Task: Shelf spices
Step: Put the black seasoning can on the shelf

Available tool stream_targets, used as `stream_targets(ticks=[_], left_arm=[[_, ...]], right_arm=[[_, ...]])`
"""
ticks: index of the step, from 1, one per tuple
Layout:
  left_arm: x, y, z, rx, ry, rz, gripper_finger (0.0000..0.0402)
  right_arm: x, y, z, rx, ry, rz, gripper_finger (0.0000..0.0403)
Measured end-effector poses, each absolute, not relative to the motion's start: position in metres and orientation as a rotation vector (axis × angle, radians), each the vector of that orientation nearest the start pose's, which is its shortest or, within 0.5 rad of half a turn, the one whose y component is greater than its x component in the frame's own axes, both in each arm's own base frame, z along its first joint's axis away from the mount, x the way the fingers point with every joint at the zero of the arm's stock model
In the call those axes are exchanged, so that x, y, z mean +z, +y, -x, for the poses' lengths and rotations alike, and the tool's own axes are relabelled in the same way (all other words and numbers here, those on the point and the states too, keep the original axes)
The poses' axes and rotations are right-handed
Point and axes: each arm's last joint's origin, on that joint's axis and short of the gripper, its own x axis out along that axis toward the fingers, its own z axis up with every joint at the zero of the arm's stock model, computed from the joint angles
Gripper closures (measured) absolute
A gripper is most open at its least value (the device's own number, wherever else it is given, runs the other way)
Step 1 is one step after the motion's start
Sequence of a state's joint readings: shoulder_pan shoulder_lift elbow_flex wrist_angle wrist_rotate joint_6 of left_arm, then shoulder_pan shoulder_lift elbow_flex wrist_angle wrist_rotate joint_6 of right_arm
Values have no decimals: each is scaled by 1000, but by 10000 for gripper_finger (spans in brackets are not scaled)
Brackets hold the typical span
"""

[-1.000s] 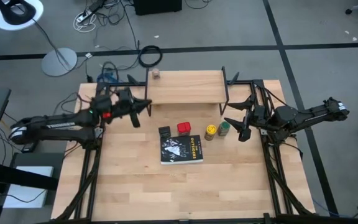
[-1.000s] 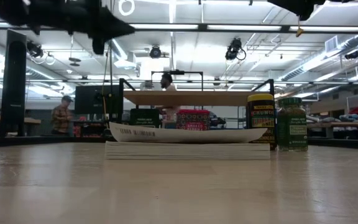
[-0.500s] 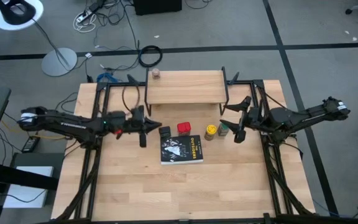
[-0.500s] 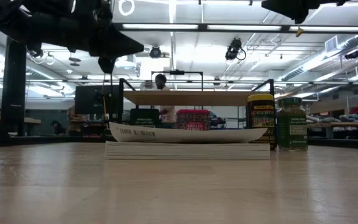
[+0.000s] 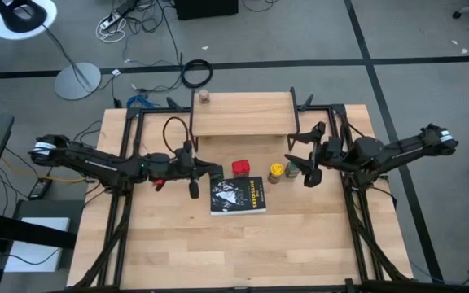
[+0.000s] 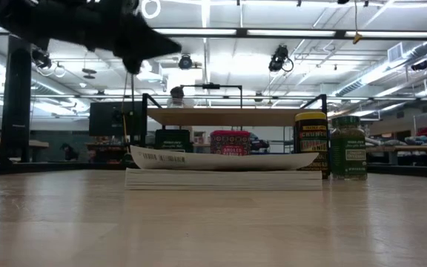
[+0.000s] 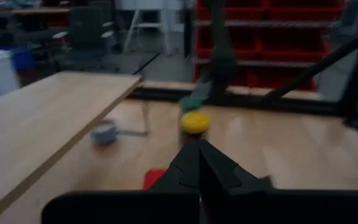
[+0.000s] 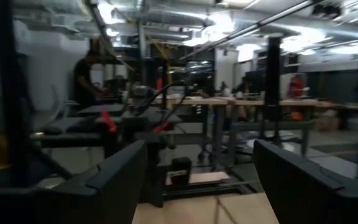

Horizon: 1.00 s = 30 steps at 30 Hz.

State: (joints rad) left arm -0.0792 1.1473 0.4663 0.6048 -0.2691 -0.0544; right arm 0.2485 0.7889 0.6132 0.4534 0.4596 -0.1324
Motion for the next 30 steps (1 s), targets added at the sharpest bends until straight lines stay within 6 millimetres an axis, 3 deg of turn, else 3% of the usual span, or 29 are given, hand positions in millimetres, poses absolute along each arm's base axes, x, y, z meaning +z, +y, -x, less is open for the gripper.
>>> stream_targets(ticks=[4, 8, 13, 16, 21, 26, 30], left_arm=[[251, -13, -243, 184, 86, 11, 400], [282, -18, -238, 157, 137, -49, 400], [306, -28, -196, 210, 48, -99, 400], [299, -27, -164, 260, -14, -86, 400], [259, -20, -125, 259, -119, -11, 401], [220, -15, -111, 274, -207, 14, 401], [205, -12, -110, 305, -201, 21, 401]], right_arm=[[342, 34, -181, -166, -214, 31, 110], [349, 38, -184, -140, -191, 38, 110], [351, 40, -177, -118, -176, 68, 110], [355, 38, -166, -122, -183, 82, 110], [358, 33, -150, -125, -180, 104, 110], [359, 30, -142, -129, -175, 120, 110], [354, 30, -142, -125, -125, 136, 110]])
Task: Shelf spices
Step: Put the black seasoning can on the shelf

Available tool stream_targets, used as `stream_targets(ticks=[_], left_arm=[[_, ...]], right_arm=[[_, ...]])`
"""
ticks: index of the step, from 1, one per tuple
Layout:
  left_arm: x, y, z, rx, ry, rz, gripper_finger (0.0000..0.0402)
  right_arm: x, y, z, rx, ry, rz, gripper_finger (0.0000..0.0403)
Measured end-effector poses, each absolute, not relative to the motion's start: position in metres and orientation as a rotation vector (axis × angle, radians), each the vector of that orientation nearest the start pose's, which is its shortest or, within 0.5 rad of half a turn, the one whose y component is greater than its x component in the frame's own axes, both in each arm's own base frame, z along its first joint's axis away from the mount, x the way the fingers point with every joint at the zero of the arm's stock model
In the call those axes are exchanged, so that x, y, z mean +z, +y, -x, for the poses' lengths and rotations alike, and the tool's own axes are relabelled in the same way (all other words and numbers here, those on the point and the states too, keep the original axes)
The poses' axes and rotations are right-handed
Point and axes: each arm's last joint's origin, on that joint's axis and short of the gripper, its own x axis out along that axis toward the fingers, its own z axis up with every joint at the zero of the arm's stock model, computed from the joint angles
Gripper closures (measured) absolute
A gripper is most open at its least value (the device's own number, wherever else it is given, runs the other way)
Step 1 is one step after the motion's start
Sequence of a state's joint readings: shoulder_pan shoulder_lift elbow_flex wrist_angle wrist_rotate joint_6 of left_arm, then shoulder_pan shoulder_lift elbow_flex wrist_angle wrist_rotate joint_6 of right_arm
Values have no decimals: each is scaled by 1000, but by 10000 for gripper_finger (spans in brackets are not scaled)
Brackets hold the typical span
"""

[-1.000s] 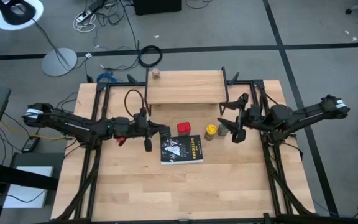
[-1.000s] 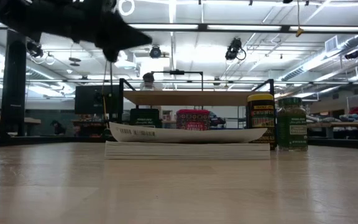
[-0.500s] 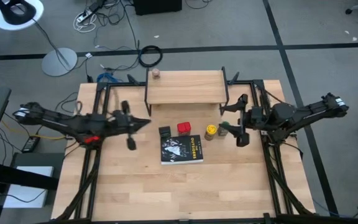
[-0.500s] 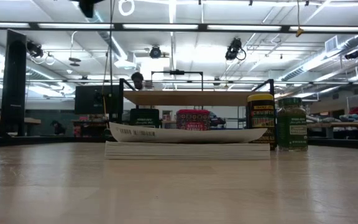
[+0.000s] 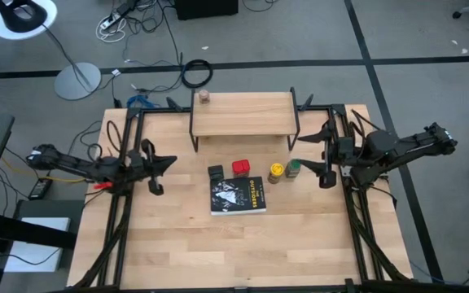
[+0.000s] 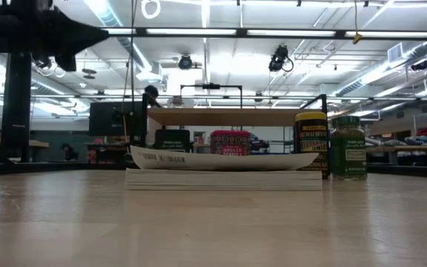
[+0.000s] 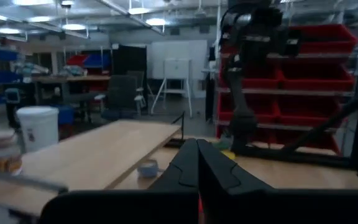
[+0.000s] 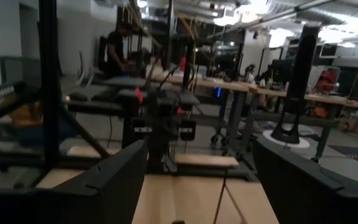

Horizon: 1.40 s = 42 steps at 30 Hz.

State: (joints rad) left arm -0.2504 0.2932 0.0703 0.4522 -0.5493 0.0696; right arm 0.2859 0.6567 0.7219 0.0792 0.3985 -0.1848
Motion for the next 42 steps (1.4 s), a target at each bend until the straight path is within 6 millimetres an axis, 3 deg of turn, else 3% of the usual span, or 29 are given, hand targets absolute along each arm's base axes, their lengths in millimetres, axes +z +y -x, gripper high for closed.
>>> stream_targets(ticks=[7, 16, 21, 30, 42], left_arm=[[193, -9, -117, 362, -121, 50, 386], [184, -3, -126, 429, -47, 43, 275], [185, 1, -129, 473, -69, 57, 230], [185, 6, -130, 513, -100, 171, 226], [183, 6, -130, 513, -90, 203, 227]], right_arm=[[335, 27, -132, -126, -104, 155, 110], [316, 11, -86, -246, -220, 147, 110], [308, 6, -72, -289, -265, 143, 110], [314, 8, -66, -167, -388, 161, 110], [312, 8, -66, -165, -371, 121, 110]])
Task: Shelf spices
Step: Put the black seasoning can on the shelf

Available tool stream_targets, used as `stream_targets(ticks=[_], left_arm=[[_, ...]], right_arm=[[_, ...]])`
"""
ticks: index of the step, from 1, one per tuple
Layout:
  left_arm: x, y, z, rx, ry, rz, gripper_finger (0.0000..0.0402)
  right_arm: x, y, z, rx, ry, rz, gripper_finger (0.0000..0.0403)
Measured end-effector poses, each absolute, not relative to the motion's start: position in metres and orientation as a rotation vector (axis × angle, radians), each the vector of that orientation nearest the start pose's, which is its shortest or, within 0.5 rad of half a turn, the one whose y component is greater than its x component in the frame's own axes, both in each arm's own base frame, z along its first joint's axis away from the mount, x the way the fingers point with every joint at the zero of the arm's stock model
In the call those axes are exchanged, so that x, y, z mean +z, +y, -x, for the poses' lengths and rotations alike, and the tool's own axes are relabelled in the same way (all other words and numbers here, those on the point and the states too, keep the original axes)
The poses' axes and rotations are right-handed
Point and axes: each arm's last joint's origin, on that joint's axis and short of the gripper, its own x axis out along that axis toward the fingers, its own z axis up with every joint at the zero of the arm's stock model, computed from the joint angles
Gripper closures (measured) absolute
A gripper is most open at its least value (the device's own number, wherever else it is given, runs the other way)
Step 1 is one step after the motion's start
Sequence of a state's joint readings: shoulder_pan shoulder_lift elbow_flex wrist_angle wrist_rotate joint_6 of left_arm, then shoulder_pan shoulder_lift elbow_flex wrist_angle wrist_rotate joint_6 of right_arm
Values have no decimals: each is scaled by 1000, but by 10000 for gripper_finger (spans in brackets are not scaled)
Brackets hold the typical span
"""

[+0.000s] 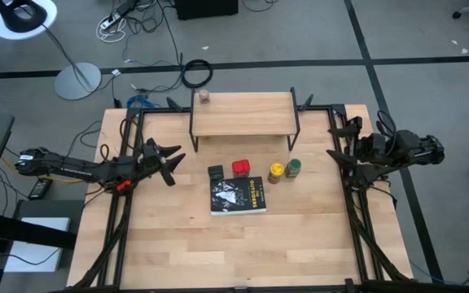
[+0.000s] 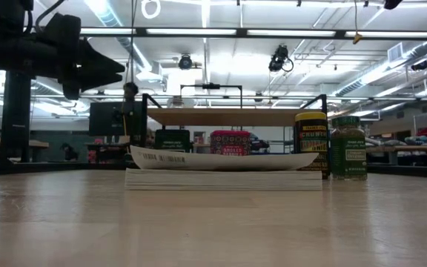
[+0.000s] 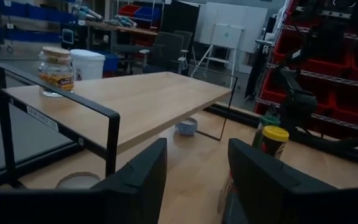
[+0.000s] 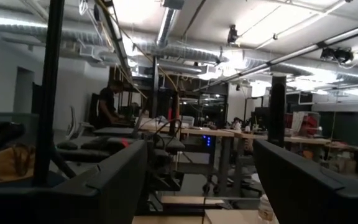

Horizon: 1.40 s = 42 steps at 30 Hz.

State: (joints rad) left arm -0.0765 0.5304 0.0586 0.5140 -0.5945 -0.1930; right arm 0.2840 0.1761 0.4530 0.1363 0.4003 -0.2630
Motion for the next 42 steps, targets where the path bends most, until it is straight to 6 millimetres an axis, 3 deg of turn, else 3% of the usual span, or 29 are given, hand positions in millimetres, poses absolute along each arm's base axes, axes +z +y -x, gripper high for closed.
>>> stream_targets(ticks=[11, 18, 22, 27, 35, 42], left_arm=[[193, 12, -149, 570, 119, 122, 222], [181, 21, -186, 501, 310, 118, 221], [181, 23, -210, 460, 324, 95, 221], [178, 27, -234, 398, 450, 67, 221], [184, 28, -245, 350, 468, 68, 221], [183, 27, -244, 325, 600, 85, 213]], right_arm=[[309, 7, -68, -210, -324, 152, 110], [311, 8, -67, -174, -345, 220, 110], [313, 8, -66, -186, -360, 260, 110], [323, 6, -60, -195, -383, 265, 110], [330, 5, -56, -203, -377, 301, 110], [334, 3, -54, -239, -386, 331, 110]])
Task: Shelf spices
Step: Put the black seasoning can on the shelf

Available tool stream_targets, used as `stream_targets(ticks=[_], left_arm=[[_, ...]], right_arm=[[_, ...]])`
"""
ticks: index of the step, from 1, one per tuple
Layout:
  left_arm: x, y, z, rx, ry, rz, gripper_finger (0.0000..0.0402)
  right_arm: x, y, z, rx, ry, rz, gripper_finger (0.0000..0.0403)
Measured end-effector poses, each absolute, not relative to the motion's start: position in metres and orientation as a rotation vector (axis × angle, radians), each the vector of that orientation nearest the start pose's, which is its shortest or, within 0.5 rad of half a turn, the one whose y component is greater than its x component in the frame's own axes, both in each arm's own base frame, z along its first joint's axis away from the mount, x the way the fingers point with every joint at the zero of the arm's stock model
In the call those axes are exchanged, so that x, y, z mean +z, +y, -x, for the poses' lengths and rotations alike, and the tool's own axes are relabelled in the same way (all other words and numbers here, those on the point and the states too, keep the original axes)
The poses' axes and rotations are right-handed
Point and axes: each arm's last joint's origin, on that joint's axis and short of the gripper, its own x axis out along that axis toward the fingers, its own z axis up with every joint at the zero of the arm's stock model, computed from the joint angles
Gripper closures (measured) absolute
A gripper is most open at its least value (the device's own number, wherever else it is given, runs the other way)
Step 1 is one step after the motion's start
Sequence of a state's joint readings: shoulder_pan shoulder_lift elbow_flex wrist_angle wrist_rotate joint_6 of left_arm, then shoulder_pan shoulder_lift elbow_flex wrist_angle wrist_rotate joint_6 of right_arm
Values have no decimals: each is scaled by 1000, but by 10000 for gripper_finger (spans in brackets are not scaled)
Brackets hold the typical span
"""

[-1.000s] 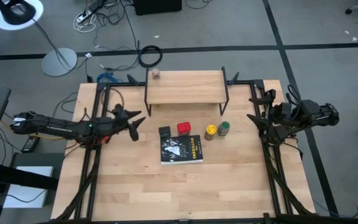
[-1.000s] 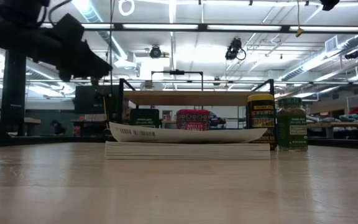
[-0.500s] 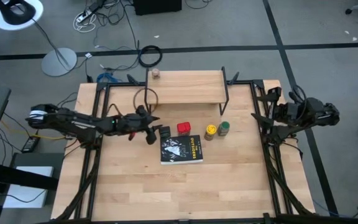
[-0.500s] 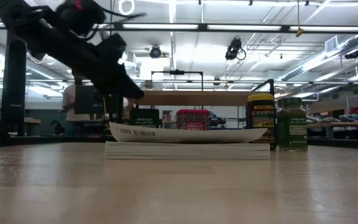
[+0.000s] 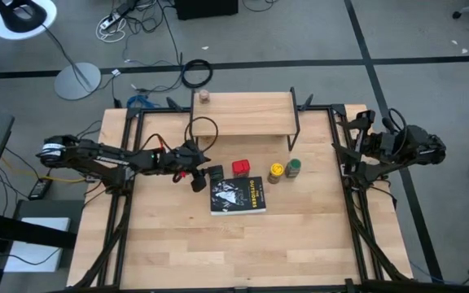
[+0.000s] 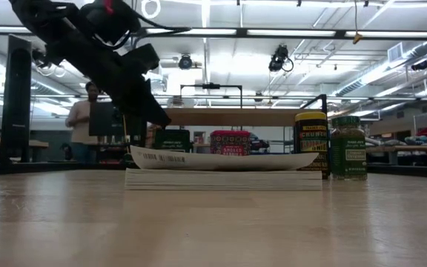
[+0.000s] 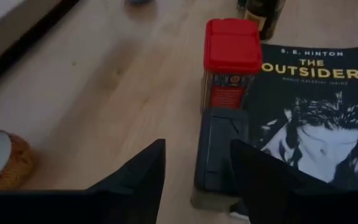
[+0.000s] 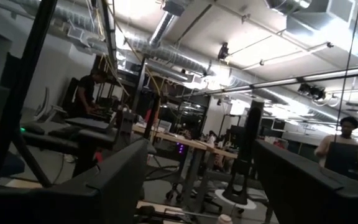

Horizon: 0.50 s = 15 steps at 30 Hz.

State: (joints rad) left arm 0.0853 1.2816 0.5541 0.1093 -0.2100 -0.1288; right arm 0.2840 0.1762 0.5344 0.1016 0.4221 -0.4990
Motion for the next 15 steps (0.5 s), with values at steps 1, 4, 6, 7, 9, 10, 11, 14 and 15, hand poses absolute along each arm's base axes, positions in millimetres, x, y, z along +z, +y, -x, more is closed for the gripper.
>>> stream_targets(ticks=[1, 4, 6, 7, 9, 10, 11, 14, 15], left_arm=[[184, 27, -245, 325, 596, 87, 208], [187, 27, -247, 304, 586, 75, 192], [187, 26, -247, 289, 588, 78, 178], [187, 26, -247, 279, 589, 81, 172], [187, 26, -247, 270, 592, 79, 159], [187, 26, -247, 267, 592, 77, 153], [187, 26, -247, 262, 593, 73, 147], [186, 26, -247, 260, 604, 65, 136], [186, 26, -247, 261, 604, 65, 134]], right_arm=[[335, 3, -53, -239, -390, 328, 110], [336, 3, -52, -239, -400, 311, 110], [336, 3, -52, -244, -400, 300, 110], [336, 3, -52, -248, -398, 294, 110], [336, 2, -52, -263, -394, 288, 110], [336, 2, -52, -270, -392, 289, 110], [336, 2, -52, -274, -390, 293, 110], [337, 2, -52, -281, -398, 298, 110], [337, 2, -52, -282, -398, 303, 110]])
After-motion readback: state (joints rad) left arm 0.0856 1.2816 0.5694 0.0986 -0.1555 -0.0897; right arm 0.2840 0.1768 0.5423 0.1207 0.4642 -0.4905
